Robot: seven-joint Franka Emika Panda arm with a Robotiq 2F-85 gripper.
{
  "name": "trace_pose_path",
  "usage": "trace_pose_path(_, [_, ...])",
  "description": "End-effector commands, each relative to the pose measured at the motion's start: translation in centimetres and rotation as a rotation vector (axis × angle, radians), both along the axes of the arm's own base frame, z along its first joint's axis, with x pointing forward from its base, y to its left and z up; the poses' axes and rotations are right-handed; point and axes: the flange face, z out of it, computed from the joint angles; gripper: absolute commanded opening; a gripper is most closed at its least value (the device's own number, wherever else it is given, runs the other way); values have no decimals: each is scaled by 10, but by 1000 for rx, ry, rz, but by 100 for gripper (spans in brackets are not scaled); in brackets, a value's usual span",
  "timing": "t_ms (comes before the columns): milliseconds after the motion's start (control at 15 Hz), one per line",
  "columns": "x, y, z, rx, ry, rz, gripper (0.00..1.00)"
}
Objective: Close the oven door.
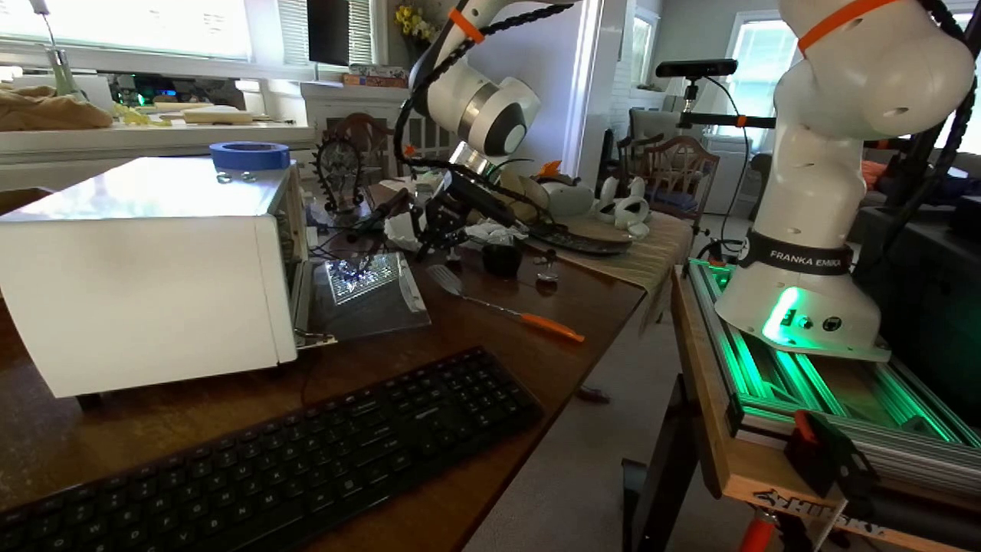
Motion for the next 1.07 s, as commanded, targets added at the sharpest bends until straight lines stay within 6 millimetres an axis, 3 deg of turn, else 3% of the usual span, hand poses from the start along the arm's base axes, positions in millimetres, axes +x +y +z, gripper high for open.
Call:
trace_pose_path(0, [10, 3, -13, 20, -27, 23, 0])
trace_pose_path(600, [15, 12, -26, 55, -53, 46, 0])
trace_pose_path(1000, [14, 13, -1, 28, -111, 60, 0])
